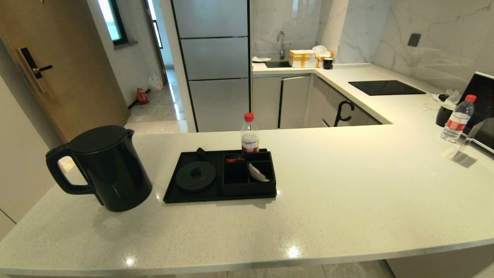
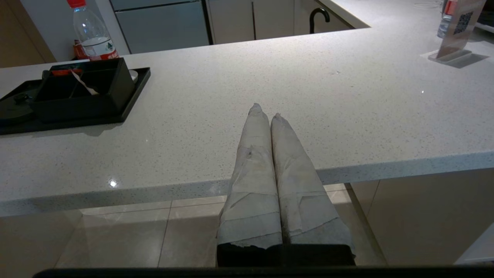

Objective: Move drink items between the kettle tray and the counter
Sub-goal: Pick up the tea bag

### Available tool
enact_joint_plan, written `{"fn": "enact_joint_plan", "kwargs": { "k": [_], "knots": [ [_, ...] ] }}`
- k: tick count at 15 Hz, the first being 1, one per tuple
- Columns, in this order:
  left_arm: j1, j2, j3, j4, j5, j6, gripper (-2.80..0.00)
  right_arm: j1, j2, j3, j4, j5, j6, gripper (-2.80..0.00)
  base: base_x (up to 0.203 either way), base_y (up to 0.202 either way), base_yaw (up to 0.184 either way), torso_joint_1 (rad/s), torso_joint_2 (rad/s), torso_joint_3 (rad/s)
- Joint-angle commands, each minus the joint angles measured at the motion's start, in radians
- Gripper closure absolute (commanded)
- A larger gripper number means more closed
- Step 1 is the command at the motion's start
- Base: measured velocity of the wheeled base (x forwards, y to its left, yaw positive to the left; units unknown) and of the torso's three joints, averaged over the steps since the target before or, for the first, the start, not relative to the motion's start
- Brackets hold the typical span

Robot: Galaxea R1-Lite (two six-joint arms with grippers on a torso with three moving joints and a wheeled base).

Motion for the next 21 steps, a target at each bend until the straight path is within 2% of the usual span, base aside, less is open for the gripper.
{"fn": "enact_joint_plan", "kwargs": {
  "k": [1,21],
  "knots": [
    [0.0,0.0,0.04,-0.002,0.0,0.0,0.0,0.001,0.0,0.032,-0.001,0.0,0.0,0.0,0.0,0.0,0.0,0.0,0.0,0.0],
    [0.0,0.0,0.04,-0.002,0.0,-0.001,0.0,0.001,0.0,0.032,-0.001,0.0,0.0,0.0,0.0,0.0,0.0,0.0,0.0,0.0]
  ]
}}
